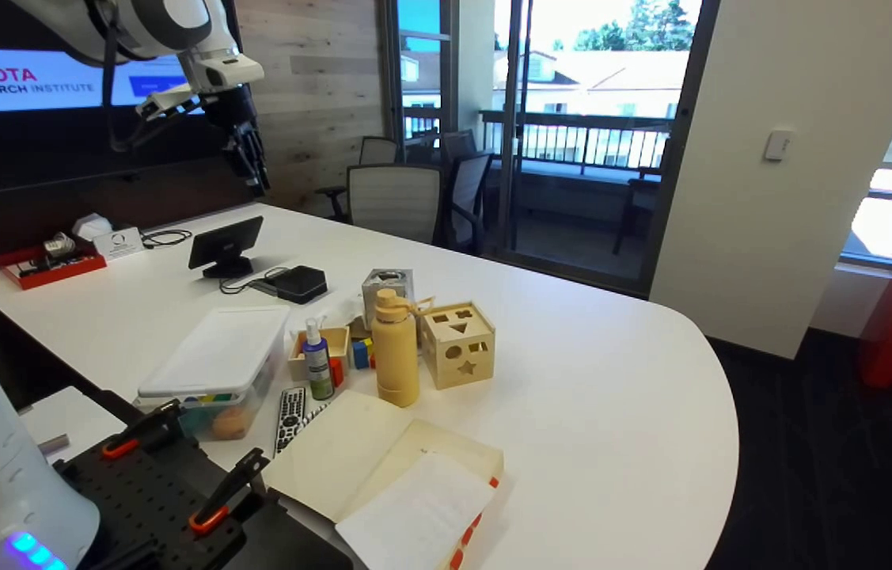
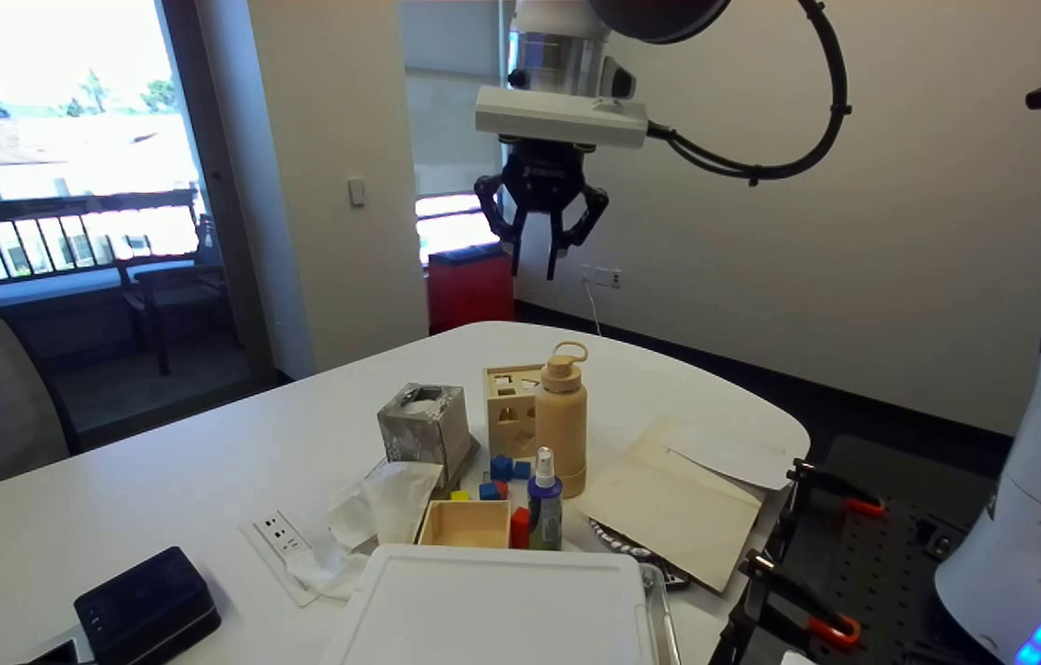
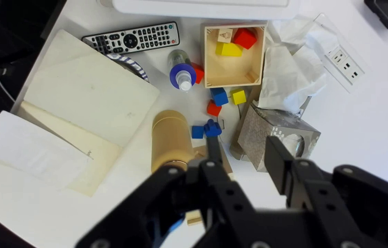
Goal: Press a button on the remote
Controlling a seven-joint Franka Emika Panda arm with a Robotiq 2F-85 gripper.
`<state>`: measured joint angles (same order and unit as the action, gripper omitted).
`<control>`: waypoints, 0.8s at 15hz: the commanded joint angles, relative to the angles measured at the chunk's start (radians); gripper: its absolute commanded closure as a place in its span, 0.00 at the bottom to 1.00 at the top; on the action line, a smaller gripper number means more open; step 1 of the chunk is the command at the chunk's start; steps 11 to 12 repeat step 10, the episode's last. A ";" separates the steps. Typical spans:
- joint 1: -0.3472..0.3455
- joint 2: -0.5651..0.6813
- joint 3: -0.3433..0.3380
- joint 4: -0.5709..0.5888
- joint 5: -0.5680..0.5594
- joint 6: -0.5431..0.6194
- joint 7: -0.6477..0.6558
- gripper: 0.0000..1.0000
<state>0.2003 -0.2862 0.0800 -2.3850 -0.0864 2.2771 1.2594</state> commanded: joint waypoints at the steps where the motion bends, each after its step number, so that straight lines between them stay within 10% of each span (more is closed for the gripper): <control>1: -0.060 0.011 0.043 0.037 0.041 -0.053 -0.027 0.29; 5: -0.086 0.025 0.061 0.044 0.033 -0.060 -0.025 0.01; 12: -0.099 0.051 0.065 0.047 0.028 -0.051 -0.033 0.00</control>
